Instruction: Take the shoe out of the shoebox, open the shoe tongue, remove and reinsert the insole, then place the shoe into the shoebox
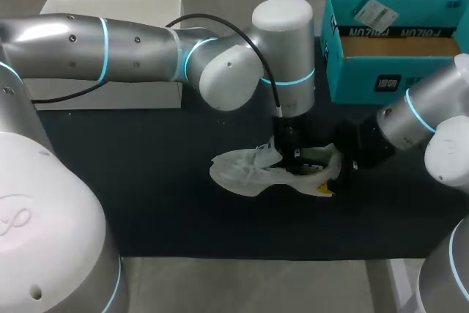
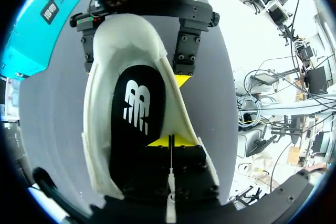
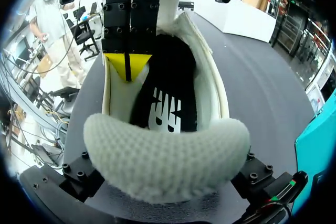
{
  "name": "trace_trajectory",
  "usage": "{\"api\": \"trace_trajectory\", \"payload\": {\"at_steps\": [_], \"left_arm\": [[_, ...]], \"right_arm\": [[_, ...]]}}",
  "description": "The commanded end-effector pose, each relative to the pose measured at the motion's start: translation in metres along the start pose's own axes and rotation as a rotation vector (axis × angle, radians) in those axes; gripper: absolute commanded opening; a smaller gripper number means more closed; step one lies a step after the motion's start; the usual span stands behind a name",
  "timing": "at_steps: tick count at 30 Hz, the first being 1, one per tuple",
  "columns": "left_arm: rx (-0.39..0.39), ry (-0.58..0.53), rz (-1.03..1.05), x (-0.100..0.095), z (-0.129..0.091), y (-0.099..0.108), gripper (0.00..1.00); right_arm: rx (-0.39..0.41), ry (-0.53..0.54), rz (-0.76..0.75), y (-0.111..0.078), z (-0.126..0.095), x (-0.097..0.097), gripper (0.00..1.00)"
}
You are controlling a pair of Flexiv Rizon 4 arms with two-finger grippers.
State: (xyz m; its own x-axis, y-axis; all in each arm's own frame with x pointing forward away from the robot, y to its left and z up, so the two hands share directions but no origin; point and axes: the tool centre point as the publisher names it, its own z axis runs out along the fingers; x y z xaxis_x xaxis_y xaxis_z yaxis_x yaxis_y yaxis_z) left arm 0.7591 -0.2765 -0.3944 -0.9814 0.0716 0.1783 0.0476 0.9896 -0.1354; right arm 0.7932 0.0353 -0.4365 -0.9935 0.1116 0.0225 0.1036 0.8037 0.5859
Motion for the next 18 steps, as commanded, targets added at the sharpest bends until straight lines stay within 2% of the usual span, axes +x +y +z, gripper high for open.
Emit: {"api": "trace_trajectory", "payload": {"at_steps": [1, 8, 10, 12, 18], "left_arm": [[-0.01, 0.013, 0.003, -0.005, 0.007, -0.003, 0.16], [-0.027, -0.012, -0.008, -0.013, 0.016, -0.006, 0.09], [-0.038, -0.017, -0.009, -0.015, 0.019, -0.006, 0.13], [-0.037, -0.021, -0.009, -0.016, 0.02, -0.006, 0.22], [-0.039, -0.026, 0.016, -0.017, 0.025, -0.004, 0.24]], "right_arm": [[0.001, -0.001, 0.001, -0.003, 0.003, -0.001, 0.0], [0.001, -0.001, 0.001, -0.003, 0.003, -0.001, 0.0], [0.001, -0.001, 0.001, -0.003, 0.003, -0.001, 0.0], [0.001, -0.001, 0.001, -0.003, 0.003, -0.001, 0.0], [0.001, -0.001, 0.001, -0.003, 0.003, -0.001, 0.0]]}}
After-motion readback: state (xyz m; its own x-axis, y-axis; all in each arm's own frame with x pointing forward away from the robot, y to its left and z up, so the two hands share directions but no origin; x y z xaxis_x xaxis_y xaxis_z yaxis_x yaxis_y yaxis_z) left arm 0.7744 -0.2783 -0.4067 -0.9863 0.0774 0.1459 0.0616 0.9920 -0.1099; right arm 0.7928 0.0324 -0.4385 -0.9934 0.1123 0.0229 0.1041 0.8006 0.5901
